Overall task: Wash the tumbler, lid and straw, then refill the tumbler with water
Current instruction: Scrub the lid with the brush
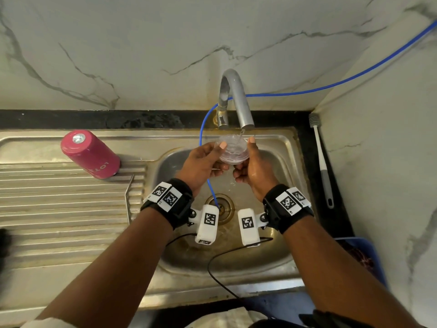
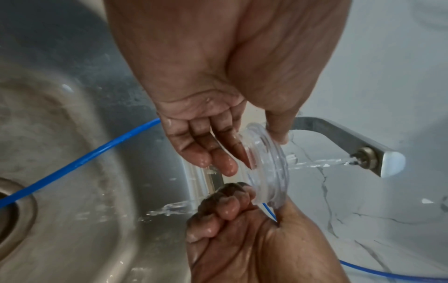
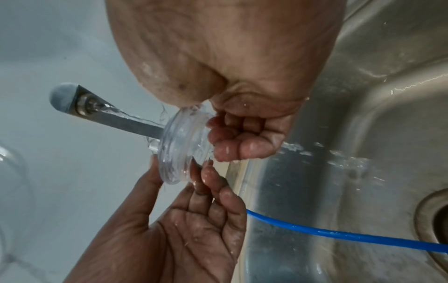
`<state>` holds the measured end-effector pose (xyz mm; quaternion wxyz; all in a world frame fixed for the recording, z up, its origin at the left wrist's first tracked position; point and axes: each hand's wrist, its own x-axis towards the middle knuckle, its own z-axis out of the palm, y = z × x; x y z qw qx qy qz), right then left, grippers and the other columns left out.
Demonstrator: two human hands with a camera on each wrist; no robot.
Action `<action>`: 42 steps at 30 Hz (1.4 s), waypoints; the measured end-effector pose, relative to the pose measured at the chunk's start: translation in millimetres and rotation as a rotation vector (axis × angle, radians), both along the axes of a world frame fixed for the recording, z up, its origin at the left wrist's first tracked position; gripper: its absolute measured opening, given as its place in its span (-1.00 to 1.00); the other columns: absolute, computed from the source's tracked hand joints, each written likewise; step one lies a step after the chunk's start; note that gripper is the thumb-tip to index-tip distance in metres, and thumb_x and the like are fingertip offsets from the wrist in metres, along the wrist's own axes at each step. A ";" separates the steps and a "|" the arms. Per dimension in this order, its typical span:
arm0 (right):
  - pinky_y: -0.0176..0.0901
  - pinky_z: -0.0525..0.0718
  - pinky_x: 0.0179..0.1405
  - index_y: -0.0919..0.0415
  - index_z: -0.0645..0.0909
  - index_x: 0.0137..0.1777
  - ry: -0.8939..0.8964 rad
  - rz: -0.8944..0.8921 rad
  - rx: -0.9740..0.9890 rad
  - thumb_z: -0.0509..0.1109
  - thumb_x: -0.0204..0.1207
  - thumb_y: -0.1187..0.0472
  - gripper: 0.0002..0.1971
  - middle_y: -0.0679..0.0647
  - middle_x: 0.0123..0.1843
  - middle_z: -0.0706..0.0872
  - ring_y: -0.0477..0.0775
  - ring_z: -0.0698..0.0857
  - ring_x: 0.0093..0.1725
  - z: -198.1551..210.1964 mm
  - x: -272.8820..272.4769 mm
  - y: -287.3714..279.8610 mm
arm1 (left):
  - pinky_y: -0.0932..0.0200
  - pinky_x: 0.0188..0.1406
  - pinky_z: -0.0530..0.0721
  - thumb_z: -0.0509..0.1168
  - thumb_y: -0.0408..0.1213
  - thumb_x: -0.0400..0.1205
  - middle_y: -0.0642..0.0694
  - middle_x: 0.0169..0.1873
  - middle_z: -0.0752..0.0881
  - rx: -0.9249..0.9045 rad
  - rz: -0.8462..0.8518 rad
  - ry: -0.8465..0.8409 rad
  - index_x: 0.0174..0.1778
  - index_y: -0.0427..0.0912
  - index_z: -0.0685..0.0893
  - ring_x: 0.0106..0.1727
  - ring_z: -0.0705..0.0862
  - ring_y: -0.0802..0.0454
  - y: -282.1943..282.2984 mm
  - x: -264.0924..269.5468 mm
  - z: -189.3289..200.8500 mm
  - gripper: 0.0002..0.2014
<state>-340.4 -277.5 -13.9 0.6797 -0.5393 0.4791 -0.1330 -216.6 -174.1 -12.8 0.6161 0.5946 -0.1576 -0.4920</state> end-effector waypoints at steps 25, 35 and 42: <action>-0.04 0.77 -0.17 0.16 0.77 0.32 -0.064 -0.043 0.029 -0.24 0.77 -0.46 -0.11 0.25 -0.07 0.89 0.19 0.83 -0.12 21.8 4.7 -5.3 | 0.00 0.19 0.81 0.49 -0.67 0.55 -0.21 0.17 0.83 -0.162 -0.014 -0.383 0.32 -0.24 0.73 0.18 0.83 -0.12 -12.8 2.3 4.5 -0.56; -0.02 0.78 -0.15 0.11 0.71 0.43 -0.082 0.007 0.050 -0.07 0.81 -0.40 -0.27 0.22 0.12 0.91 0.24 0.90 0.06 17.7 8.0 -6.2 | 0.04 0.37 0.76 0.21 -0.27 0.85 -0.09 0.49 0.68 -0.054 -0.082 -0.103 0.81 0.16 0.28 0.41 0.73 0.00 -16.3 -6.2 6.3 -0.41; -0.05 0.75 0.06 -0.09 0.68 0.50 -0.057 0.056 -0.106 -0.06 0.78 -0.45 -0.32 0.03 0.27 0.87 0.04 0.84 0.22 6.3 7.5 1.9 | -0.22 0.62 0.55 0.10 0.15 0.86 -0.21 0.73 0.43 -0.009 -0.067 -0.002 0.82 0.25 -0.31 0.62 0.57 -0.15 -21.7 -10.0 10.8 -0.22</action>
